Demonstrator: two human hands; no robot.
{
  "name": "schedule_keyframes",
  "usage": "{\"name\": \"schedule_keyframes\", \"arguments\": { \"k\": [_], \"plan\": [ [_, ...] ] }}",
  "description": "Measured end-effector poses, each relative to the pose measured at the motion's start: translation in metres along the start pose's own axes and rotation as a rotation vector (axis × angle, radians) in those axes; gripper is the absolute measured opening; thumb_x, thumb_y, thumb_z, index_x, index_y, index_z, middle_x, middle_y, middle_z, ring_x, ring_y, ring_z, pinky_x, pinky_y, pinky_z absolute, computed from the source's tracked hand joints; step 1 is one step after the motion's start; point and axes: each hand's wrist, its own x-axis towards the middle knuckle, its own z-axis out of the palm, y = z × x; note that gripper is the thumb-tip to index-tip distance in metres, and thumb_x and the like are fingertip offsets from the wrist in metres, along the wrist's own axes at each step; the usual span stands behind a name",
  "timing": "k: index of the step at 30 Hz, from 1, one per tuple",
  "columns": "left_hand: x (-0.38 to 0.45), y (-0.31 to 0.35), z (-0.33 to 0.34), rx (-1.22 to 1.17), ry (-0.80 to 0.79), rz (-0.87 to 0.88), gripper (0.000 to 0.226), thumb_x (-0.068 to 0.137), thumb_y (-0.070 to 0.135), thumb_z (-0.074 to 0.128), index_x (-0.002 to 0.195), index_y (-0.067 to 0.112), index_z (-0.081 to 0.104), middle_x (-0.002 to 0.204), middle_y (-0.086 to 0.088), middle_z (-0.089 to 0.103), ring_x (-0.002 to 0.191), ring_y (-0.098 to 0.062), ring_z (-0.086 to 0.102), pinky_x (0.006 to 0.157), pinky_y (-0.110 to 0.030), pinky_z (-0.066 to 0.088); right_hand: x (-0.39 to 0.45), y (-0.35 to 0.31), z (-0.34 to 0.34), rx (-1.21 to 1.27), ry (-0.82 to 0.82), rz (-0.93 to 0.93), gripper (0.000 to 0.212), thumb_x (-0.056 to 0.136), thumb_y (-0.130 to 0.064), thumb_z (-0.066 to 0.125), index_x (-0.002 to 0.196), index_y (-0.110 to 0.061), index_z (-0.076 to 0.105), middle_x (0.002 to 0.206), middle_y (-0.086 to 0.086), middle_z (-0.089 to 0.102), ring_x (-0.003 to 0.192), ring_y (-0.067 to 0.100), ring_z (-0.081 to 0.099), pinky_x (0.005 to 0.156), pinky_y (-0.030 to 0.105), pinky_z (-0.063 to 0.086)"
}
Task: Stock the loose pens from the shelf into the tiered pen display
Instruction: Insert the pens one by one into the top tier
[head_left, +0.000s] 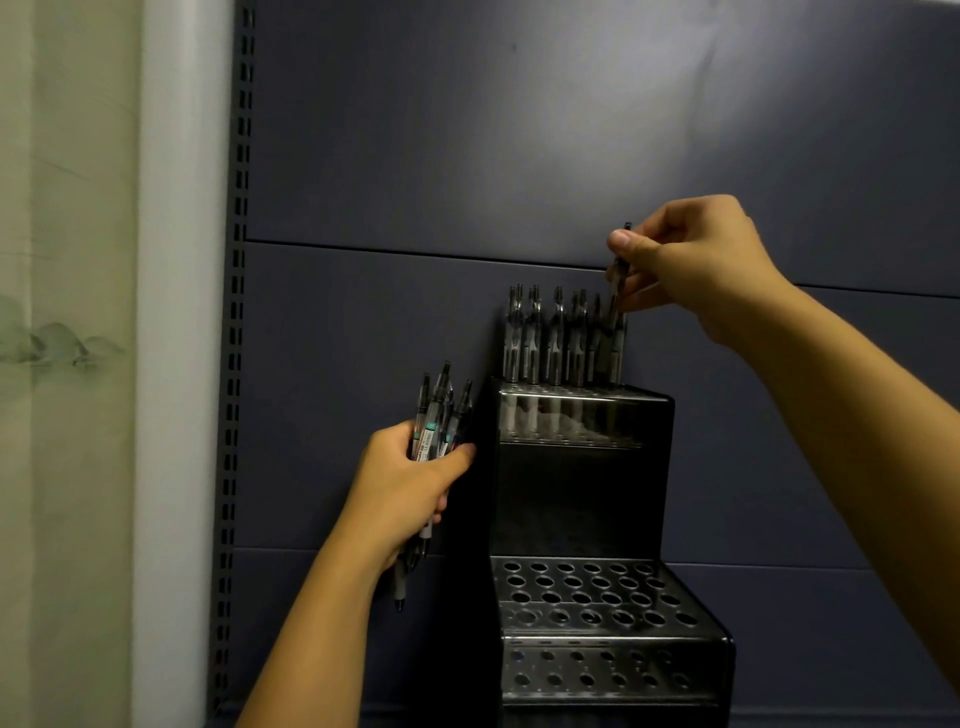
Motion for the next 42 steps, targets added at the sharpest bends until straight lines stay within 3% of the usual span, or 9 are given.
{"name": "schedule_keyframes", "arguments": {
  "k": [8, 19, 23, 29, 32, 35, 37, 40, 42],
  "plan": [
    [0.000, 0.000, 0.000, -0.004, 0.000, -0.007, 0.018, 0.089, 0.017, 0.076, 0.077, 0.015, 0.062, 0.052, 0.000, 0.052, 0.048, -0.013, 0.049, 0.048, -0.030, 0.045, -0.009, 0.009, 0.010, -0.103, -0.116, 0.114, 0.028, 0.087, -0.027, 0.077, 0.081, -0.001, 0.070, 0.077, 0.019, 0.074, 0.068, 0.029, 0.076, 0.059, 0.033, 0.062],
    [-0.001, 0.001, -0.001, -0.008, -0.010, -0.002, 0.019, 0.088, 0.017, 0.076, 0.077, 0.014, 0.061, 0.054, -0.001, 0.054, 0.049, -0.014, 0.050, 0.048, -0.028, 0.045, -0.014, 0.005, 0.016, -0.231, -0.186, 0.254, 0.032, 0.086, -0.028, 0.076, 0.086, 0.004, 0.069, 0.074, 0.018, 0.075, 0.062, 0.025, 0.076, 0.058, 0.030, 0.063],
    [-0.001, 0.002, -0.001, -0.009, -0.011, 0.000, 0.020, 0.088, 0.017, 0.076, 0.076, 0.015, 0.060, 0.053, -0.001, 0.053, 0.049, -0.014, 0.049, 0.047, -0.029, 0.044, -0.015, 0.004, 0.014, -0.309, -0.155, 0.225, 0.034, 0.085, -0.029, 0.076, 0.086, 0.004, 0.071, 0.074, 0.017, 0.075, 0.063, 0.025, 0.076, 0.065, 0.034, 0.064],
    [-0.002, 0.003, -0.002, -0.019, -0.016, -0.002, 0.020, 0.088, 0.017, 0.076, 0.077, 0.014, 0.061, 0.053, 0.000, 0.053, 0.048, -0.013, 0.049, 0.047, -0.029, 0.044, -0.015, 0.002, 0.013, -0.452, -0.164, 0.184, 0.036, 0.089, -0.032, 0.072, 0.087, 0.004, 0.071, 0.071, 0.015, 0.074, 0.058, 0.023, 0.075, 0.056, 0.027, 0.061],
    [-0.003, 0.004, -0.002, -0.010, -0.033, 0.000, 0.019, 0.089, 0.016, 0.076, 0.078, 0.014, 0.061, 0.053, 0.000, 0.053, 0.048, -0.013, 0.049, 0.047, -0.028, 0.044, -0.011, -0.003, 0.014, -0.632, -0.133, 0.108, 0.046, 0.094, -0.040, 0.067, 0.081, 0.004, 0.071, 0.067, 0.017, 0.072, 0.057, 0.028, 0.073, 0.068, 0.038, 0.063],
    [-0.004, 0.005, -0.002, -0.006, -0.043, 0.009, 0.017, 0.089, 0.016, 0.075, 0.079, 0.014, 0.061, 0.053, 0.000, 0.053, 0.048, -0.013, 0.049, 0.048, -0.028, 0.044, -0.009, -0.016, 0.018, -0.776, -0.071, -0.097, 0.045, 0.095, -0.043, 0.068, 0.078, -0.001, 0.072, 0.068, 0.018, 0.071, 0.064, 0.031, 0.071, 0.078, 0.042, 0.061],
    [-0.004, 0.007, -0.002, -0.008, -0.041, 0.015, 0.017, 0.089, 0.016, 0.075, 0.079, 0.013, 0.062, 0.053, -0.001, 0.053, 0.048, -0.014, 0.049, 0.048, -0.029, 0.044, -0.016, -0.030, 0.026, -0.747, -0.171, -0.225, 0.034, 0.094, -0.039, 0.071, 0.090, -0.005, 0.075, 0.074, 0.014, 0.072, 0.069, 0.026, 0.070, 0.079, 0.035, 0.059],
    [-0.004, 0.007, -0.001, -0.005, -0.046, 0.021, 0.017, 0.089, 0.017, 0.076, 0.081, 0.013, 0.061, 0.053, 0.000, 0.053, 0.048, -0.014, 0.049, 0.048, -0.029, 0.044, -0.032, -0.045, 0.044, -0.676, -0.435, -0.301, 0.022, 0.089, -0.040, 0.076, 0.098, -0.020, 0.077, 0.077, -0.005, 0.072, 0.069, 0.013, 0.070, 0.061, 0.007, 0.047],
    [-0.004, 0.008, -0.001, 0.002, -0.051, 0.020, 0.018, 0.088, 0.018, 0.076, 0.079, 0.013, 0.061, 0.053, -0.001, 0.052, 0.048, -0.014, 0.048, 0.048, -0.029, 0.044, -0.039, -0.046, 0.058, -0.642, -0.550, -0.303, 0.023, 0.085, -0.044, 0.078, 0.097, -0.025, 0.077, 0.079, -0.013, 0.071, 0.072, 0.010, 0.071, 0.055, 0.008, 0.048]
  ]
}}
